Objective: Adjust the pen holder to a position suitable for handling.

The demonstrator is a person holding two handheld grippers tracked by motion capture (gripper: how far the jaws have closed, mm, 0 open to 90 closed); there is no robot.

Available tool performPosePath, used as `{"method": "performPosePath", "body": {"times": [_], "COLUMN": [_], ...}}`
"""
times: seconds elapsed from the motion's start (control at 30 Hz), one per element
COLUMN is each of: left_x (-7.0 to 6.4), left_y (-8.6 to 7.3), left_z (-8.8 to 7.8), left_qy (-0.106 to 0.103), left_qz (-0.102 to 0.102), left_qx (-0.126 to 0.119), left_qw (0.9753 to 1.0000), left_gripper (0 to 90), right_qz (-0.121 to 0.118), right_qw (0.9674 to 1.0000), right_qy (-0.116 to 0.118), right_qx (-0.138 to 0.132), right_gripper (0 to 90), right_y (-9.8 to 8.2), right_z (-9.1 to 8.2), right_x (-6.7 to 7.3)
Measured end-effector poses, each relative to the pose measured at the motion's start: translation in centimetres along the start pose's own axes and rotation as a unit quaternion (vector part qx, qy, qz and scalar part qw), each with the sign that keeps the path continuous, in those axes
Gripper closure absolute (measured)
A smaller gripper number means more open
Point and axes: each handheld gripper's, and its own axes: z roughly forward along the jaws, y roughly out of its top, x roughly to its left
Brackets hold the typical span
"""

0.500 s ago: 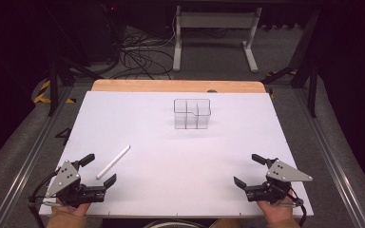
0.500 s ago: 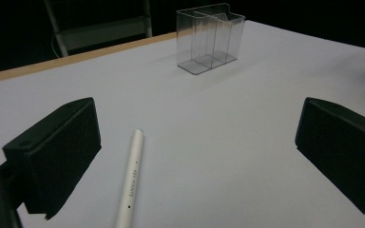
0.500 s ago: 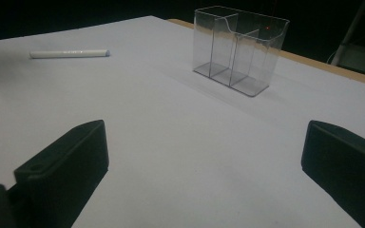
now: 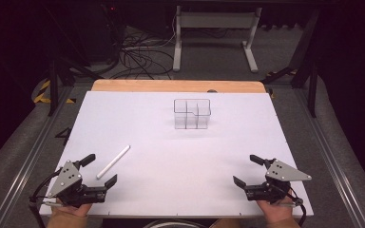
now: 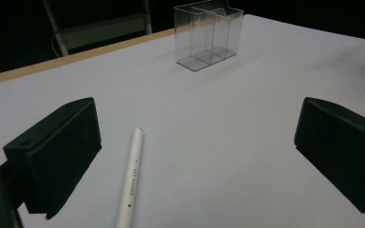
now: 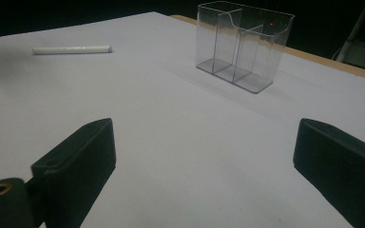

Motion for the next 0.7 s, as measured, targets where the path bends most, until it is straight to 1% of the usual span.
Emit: {"method": "performPosePath", "body": {"times": [0.1, 0.23, 0.33, 0.5, 0.7], "left_x": [0.0, 0.0, 0.1, 0.0, 0.1], "left_y": [0.1, 0.1, 0.1, 0.1, 0.1], "left_z": [-0.1, 0.0, 0.0, -0.1, 0.0], "left_qy": [0.002, 0.001, 0.002, 0.004, 0.003], "left_qz": [0.004, -0.001, 0.000, -0.002, 0.001], "left_qx": [-0.001, -0.003, -0.002, -0.005, -0.004], "left_qw": [1.0000, 1.0000, 1.0000, 1.0000, 1.0000], "left_gripper": [2.3, 2.3, 2.3, 2.3, 2.3], "right_qz": [0.000, 0.000, -0.001, -0.004, 0.000], "right_qw": [1.0000, 1.0000, 1.0000, 0.9999, 0.9998], "right_qy": [0.001, 0.006, 0.008, 0.011, 0.021], "right_qx": [0.001, 0.002, 0.000, 0.005, 0.004], "right_gripper": [8.8, 9.9, 10.0, 10.0, 10.0], "right_y": [0.1, 0.3, 0.6, 1.7, 3.3], "right_z": [0.1, 0.3, 0.5, 1.2, 1.9], "right_x": [0.0, -0.1, -0.2, -0.4, -0.9]}}
